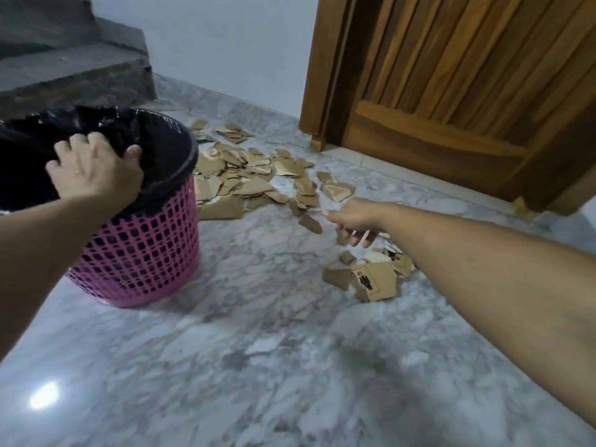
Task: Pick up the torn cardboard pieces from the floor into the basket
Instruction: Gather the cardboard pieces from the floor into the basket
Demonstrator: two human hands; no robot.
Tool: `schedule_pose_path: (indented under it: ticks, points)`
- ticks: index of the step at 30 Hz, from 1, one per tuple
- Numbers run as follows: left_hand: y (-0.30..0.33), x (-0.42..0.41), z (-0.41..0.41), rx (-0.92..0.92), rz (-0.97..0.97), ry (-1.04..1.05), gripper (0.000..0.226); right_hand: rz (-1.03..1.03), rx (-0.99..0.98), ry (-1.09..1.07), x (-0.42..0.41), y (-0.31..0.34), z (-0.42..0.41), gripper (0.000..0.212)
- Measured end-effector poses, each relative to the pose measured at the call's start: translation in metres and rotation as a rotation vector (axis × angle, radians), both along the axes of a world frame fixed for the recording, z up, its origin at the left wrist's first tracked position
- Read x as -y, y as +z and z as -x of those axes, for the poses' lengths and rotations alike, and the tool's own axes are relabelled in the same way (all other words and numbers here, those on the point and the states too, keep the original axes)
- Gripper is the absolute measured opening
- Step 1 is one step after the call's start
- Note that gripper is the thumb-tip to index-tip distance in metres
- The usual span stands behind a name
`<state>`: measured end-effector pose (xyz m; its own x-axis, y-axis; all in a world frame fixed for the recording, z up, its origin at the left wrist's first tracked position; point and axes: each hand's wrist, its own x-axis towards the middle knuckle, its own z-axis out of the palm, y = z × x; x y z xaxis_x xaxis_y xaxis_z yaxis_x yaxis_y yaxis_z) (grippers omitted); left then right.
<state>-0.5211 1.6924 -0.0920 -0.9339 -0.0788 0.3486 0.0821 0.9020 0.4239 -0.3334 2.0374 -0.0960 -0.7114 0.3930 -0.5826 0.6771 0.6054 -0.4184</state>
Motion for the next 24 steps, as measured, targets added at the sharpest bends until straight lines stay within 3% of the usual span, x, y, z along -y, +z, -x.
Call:
schedule_pose_path:
  ticks: [3,11,19,24]
  points:
    - [0.010,-0.075,-0.050,-0.064,0.146,-0.213,0.054,0.005,-0.033,0.001,-0.028,-0.014,-0.018,0.058]
    - [-0.041,-0.239,-0.114,0.100,0.327,-0.589,0.045,0.012,-0.014,-0.089,-0.139,-0.067,-0.059,0.062]
    - [-0.110,-0.355,-0.145,0.363,0.320,-0.696,0.036,-0.044,0.004,-0.009,-0.225,-0.117,-0.066,0.070]
    - [-0.119,-0.396,-0.170,0.507,0.401,-0.620,0.049,-0.095,0.035,0.138,-0.268,-0.143,-0.062,0.068]
